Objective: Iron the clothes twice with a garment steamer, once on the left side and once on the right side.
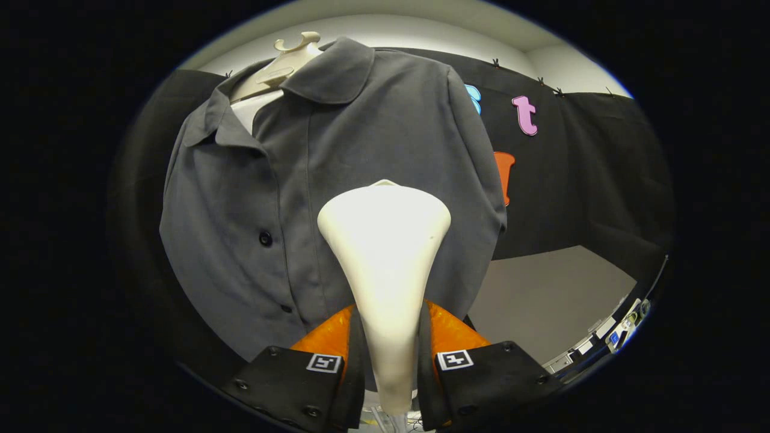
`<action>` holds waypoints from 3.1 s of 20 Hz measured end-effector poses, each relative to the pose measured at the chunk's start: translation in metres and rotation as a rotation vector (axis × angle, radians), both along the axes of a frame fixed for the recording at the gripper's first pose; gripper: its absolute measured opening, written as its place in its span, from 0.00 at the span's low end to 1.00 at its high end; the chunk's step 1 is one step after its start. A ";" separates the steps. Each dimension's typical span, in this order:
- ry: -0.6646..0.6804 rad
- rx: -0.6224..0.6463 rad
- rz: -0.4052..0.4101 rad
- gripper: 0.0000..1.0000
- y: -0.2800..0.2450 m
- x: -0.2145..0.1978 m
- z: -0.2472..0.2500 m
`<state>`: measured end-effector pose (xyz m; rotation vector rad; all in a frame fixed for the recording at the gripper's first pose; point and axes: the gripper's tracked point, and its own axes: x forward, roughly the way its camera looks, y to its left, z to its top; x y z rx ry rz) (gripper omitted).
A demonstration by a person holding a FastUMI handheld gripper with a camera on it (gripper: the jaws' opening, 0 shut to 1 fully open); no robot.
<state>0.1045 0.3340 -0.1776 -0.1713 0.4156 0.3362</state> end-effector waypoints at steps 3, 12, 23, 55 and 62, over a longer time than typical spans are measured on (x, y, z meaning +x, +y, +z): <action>0.014 -0.011 -0.003 0.44 -0.002 -0.001 -0.016; 0.072 -0.049 -0.006 0.44 -0.012 -0.012 -0.065; 0.219 -0.086 -0.026 0.44 -0.037 -0.035 -0.148; 0.198 -0.073 -0.024 0.44 -0.073 -0.081 -0.006; 0.062 0.017 0.076 0.44 -0.005 -0.083 0.088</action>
